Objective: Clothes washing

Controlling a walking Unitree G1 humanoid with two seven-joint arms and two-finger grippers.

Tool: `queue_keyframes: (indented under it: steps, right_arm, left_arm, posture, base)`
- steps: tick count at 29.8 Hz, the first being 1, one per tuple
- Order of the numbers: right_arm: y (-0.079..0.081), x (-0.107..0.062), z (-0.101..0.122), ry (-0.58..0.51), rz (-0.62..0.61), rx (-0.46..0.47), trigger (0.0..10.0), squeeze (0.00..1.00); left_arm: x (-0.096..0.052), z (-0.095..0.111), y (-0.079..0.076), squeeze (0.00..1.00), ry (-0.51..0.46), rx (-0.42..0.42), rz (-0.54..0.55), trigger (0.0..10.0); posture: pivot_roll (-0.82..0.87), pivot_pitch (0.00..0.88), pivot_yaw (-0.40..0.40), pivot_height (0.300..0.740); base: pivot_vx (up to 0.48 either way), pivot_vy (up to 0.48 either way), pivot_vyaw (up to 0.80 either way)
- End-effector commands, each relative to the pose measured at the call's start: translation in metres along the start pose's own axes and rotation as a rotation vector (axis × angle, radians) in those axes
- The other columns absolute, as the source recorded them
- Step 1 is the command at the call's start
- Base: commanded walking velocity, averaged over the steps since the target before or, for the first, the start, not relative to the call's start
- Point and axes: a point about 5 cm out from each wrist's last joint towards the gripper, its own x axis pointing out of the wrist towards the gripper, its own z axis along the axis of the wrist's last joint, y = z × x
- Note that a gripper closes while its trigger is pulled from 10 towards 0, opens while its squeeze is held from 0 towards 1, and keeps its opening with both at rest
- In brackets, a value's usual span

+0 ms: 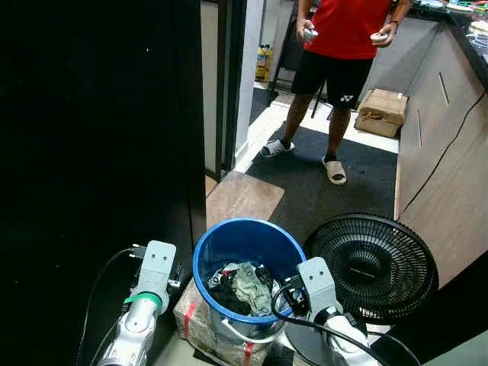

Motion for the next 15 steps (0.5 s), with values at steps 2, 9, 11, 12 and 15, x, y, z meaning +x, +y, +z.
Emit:
queue_keyframes:
  steps: [2, 9, 11, 12, 15]
  right_arm:
    - [0.0, -0.004, -0.007, 0.027, -0.008, 0.01, 10.0, 0.0]
    - [-0.004, 0.003, 0.009, -0.043, -0.024, 0.022, 10.0, 0.0]
    - [-0.004, 0.003, 0.009, -0.043, -0.024, 0.022, 10.0, 0.0]
    - [-0.005, 0.004, 0.011, -0.052, -0.027, 0.024, 10.0, 0.0]
    - [-0.006, 0.004, 0.011, -0.046, -0.038, 0.025, 10.0, 0.0]
  left_arm:
    - [-0.003, -0.008, -0.003, 0.0, 0.035, 0.001, -0.015, 10.0]
    - [-0.003, -0.006, -0.005, 0.0, 0.027, -0.019, -0.043, 10.0]
    - [-0.003, -0.006, -0.005, 0.0, 0.027, -0.019, -0.043, 10.0]
    - [-0.002, -0.005, -0.006, 0.0, 0.025, -0.021, -0.046, 10.0]
    - [-0.002, -0.005, -0.006, 0.0, 0.024, -0.022, -0.044, 10.0]
  posture:
    - [0.08, 0.028, 0.001, 0.74]
    - [0.08, 0.024, 0.003, 0.74]
    - [0.08, 0.024, 0.003, 0.74]
    - [0.08, 0.017, 0.0, 0.74]
    - [0.08, 0.014, -0.002, 0.73]
  base:
    - [0.0, 0.0, 0.0]
    - [0.0, 0.0, 0.0]
    - [0.0, 0.0, 0.0]
    - [0.0, 0.0, 0.0]
    - [0.0, 0.0, 0.0]
